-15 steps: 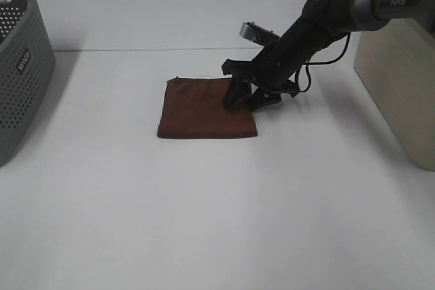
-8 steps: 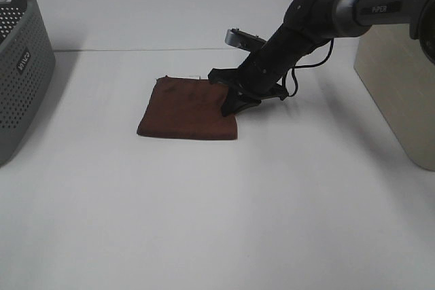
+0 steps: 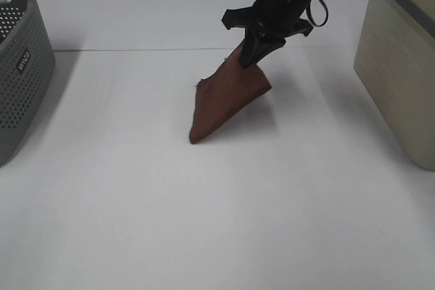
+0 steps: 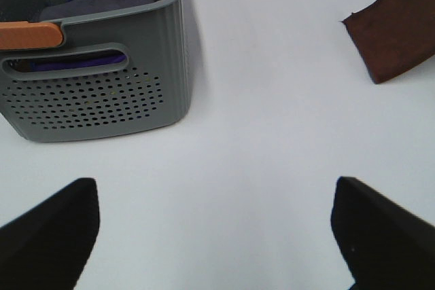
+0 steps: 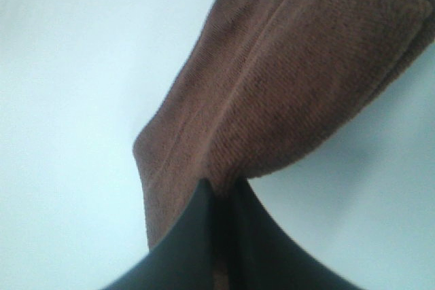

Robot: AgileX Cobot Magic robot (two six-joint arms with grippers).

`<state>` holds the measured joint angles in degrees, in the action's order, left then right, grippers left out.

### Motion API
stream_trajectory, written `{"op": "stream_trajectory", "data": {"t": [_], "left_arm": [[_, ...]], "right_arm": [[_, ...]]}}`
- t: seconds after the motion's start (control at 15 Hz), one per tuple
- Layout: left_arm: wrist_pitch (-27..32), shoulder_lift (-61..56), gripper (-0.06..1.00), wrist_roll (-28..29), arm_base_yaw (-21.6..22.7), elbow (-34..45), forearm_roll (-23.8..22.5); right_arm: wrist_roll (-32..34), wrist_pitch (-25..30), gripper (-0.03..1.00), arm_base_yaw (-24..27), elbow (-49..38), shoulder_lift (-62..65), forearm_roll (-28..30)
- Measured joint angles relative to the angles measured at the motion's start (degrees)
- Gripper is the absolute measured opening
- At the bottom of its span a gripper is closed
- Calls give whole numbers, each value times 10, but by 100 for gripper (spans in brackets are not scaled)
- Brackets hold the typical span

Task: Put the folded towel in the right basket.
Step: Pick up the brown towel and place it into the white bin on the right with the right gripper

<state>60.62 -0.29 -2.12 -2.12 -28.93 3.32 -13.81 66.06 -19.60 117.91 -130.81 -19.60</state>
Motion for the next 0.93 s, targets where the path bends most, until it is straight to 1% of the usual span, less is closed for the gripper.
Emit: {"op": "stream_trajectory", "data": {"t": [0.07,0.13,0.33,0.6,0.67,0.8,0.93], "left_arm": [[0,0,88,0,0,0,0],[0,0,88,0,0,0,0],[0,0,88,0,0,0,0],[0,0,88,0,0,0,0],[0,0,88,0,0,0,0],[0,0,88,0,0,0,0],[0,0,88,0,0,0,0]], "right_arm": [[15,22,1,0,20,11,30],[23,30,1,0,37,23,57],[36,32,1,0,73,68,120],[37,35,1,5,80,142,218],[37,35,1,15,80,160,223],[37,35,1,57,80,194,225],[34,35,1,120,80,215,213]]}}
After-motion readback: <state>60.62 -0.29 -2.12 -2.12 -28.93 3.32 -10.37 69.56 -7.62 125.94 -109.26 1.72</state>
